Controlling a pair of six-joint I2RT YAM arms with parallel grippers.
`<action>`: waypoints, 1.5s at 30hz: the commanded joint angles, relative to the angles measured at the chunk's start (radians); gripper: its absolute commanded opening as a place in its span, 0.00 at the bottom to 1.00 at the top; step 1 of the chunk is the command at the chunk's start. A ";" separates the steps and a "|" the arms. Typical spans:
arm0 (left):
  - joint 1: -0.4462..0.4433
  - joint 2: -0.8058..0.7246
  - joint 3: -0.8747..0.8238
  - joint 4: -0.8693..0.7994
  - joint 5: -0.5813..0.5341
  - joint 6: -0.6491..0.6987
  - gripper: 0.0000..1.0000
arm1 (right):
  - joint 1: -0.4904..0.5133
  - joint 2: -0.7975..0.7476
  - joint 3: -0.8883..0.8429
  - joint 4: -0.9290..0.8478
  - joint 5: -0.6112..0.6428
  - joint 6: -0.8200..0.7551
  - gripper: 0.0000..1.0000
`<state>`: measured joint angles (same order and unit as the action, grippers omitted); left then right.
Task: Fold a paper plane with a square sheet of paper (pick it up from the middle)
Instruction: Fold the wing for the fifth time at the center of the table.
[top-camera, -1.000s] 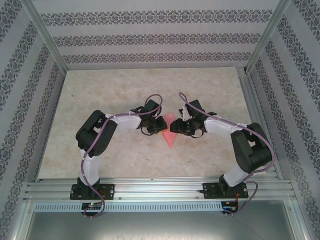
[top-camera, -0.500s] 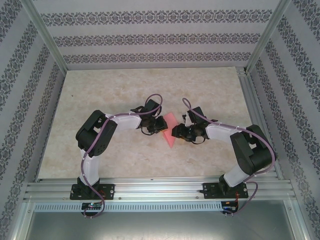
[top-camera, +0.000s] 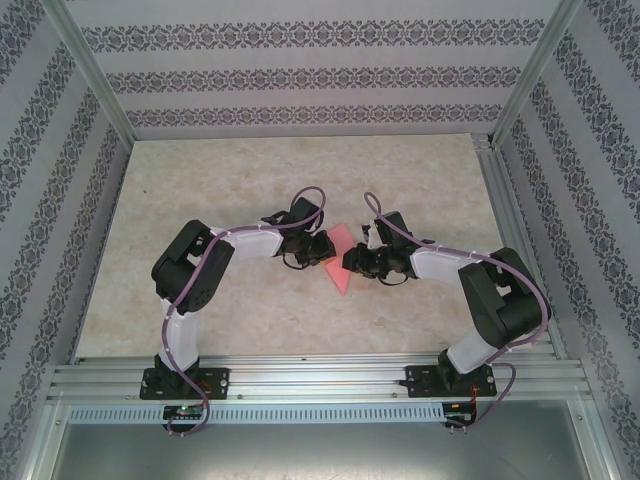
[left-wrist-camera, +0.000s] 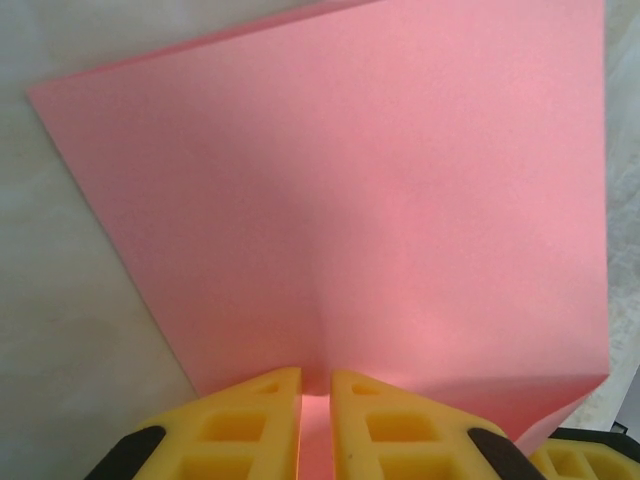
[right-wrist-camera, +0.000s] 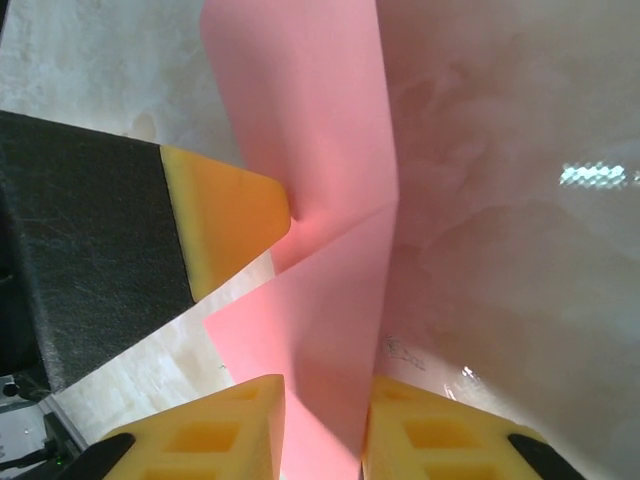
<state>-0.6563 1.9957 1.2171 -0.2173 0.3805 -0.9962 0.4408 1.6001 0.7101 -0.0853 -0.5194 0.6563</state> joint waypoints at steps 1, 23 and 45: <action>0.007 0.003 0.034 -0.026 0.005 0.024 0.17 | 0.019 -0.002 0.003 -0.034 0.048 -0.038 0.25; 0.017 -0.139 -0.035 0.097 0.097 -0.149 0.59 | 0.086 -0.039 -0.095 0.146 0.213 -0.174 0.07; 0.015 -0.011 -0.043 0.267 0.182 -0.337 0.69 | 0.199 -0.123 -0.188 0.259 0.431 -0.321 0.08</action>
<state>-0.6544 1.9858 1.1786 0.0322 0.5537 -1.3163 0.6270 1.5002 0.5320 0.1360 -0.1314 0.3691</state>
